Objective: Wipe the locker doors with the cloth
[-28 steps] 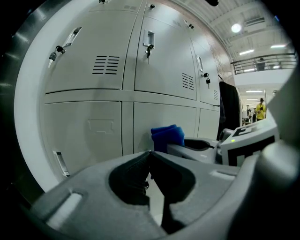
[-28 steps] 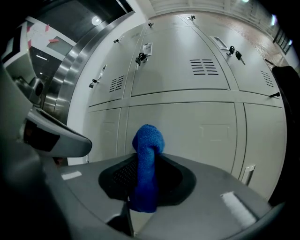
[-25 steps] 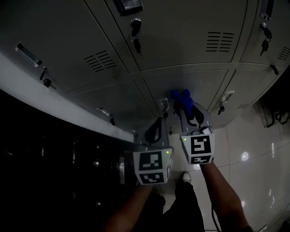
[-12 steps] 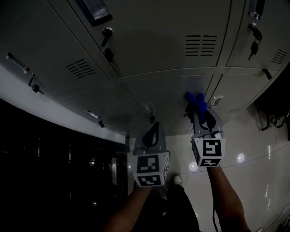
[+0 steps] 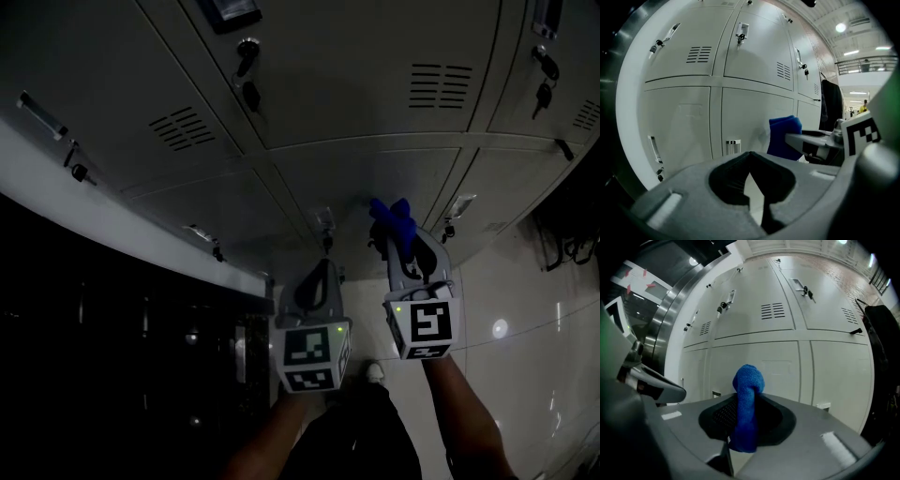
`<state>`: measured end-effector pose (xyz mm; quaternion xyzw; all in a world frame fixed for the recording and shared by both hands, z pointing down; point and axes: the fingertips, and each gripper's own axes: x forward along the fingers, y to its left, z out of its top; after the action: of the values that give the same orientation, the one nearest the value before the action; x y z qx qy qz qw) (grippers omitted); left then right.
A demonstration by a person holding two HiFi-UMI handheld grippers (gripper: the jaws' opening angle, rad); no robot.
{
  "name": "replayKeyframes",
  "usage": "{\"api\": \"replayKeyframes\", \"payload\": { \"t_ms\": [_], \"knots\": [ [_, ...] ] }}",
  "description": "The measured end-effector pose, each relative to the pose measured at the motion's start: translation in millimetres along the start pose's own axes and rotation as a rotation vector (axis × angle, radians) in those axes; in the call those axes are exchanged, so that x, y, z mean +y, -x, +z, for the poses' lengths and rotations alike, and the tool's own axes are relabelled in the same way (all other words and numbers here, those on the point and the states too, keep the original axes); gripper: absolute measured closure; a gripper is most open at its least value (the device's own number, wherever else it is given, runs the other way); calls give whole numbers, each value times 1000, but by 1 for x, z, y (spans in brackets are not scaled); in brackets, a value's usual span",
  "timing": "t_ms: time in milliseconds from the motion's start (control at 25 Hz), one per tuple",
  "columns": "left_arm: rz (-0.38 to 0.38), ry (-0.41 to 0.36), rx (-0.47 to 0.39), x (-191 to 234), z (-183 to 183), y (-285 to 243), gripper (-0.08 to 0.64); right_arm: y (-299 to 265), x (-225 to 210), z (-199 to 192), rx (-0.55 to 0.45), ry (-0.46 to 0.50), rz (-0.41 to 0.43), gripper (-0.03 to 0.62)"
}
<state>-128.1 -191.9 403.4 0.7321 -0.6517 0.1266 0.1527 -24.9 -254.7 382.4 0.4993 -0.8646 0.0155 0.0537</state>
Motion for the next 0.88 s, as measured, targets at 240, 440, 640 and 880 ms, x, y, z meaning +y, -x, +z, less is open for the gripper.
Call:
{"api": "replayKeyframes", "payload": {
  "t_ms": [240,440,640,880],
  "knots": [
    [31,8,0,29,-21,13,557,-18,85,-24,17,-12,118,509],
    [31,27,-2,53,-53,20,557,-36,127,-52,30,-4,137,509],
    [21,31,-12,69,-83,16,557,-54,149,-75,17,33,156,509],
    [1,41,-11,77,-102,2,557,-68,143,-92,23,52,131,509]
  ]
}}
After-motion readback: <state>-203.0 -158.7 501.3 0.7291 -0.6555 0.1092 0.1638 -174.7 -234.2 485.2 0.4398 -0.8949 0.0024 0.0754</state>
